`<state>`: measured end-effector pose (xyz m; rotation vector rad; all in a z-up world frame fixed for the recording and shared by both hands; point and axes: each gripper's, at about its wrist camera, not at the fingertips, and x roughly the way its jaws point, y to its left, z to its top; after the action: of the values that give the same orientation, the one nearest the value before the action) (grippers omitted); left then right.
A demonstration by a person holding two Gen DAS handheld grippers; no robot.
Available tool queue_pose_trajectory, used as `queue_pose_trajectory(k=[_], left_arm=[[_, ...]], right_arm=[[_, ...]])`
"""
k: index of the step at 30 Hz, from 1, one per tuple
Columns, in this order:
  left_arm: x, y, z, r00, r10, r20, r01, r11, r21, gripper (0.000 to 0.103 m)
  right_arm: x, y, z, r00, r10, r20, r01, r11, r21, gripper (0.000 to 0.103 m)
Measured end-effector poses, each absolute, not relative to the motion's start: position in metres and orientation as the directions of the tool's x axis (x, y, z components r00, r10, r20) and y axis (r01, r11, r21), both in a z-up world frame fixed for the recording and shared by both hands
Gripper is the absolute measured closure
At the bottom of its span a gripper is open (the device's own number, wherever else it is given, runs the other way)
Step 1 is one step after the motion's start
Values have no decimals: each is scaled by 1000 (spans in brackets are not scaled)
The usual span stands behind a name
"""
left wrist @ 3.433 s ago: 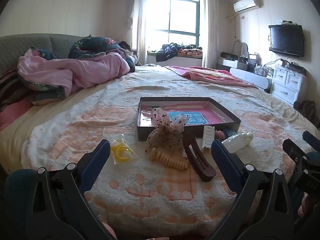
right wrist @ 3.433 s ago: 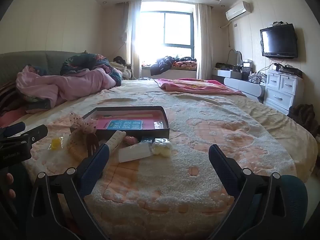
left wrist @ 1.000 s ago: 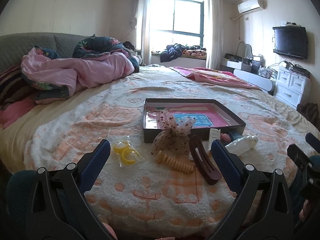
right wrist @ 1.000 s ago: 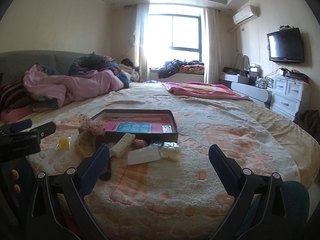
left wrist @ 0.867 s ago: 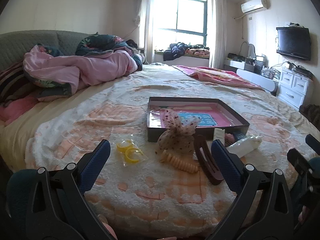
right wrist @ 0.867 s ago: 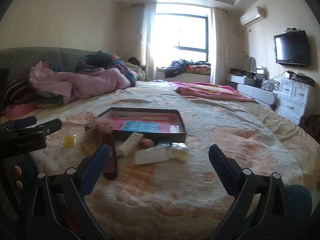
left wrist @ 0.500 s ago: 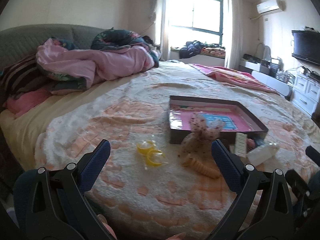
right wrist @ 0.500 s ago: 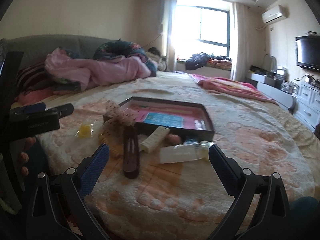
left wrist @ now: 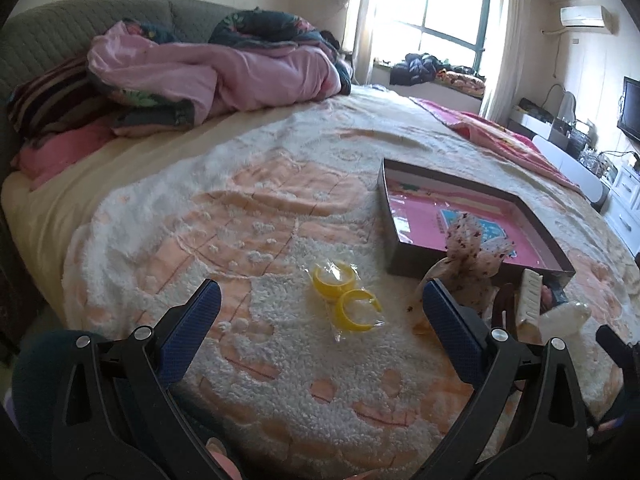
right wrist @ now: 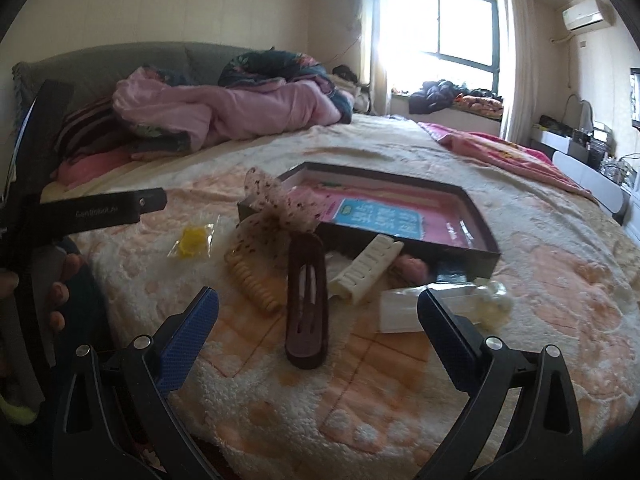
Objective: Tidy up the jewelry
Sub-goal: 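Move left tool to the yellow bangle bag while right tool reaches the maroon hair clip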
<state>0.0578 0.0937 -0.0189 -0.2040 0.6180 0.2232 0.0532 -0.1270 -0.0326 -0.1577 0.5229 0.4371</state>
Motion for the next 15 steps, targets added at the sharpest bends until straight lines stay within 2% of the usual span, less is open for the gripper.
queue_pose_trajectory(k=[3,6,11,15], left_arm=[[66,96,-23,783,118,-611,-254,957,-142,11],[75,97,-27,774,104,-625,-244,959,-143,11],[95,97,-35,739,110,-665,-250,961,-119,12],[109,97,-44,709,86,-701,-243,962,-128,27]], right_arm=[[62,-122,-39,760,368,-535,-458,888,-39,7],[70,-119,-44,748,369,-552,-469,882,-47,17],[85,-115,-56,718,362,-594,-474,880,-37,27],[93,-113,-65,693,357,-627,-475,880,-24,37]])
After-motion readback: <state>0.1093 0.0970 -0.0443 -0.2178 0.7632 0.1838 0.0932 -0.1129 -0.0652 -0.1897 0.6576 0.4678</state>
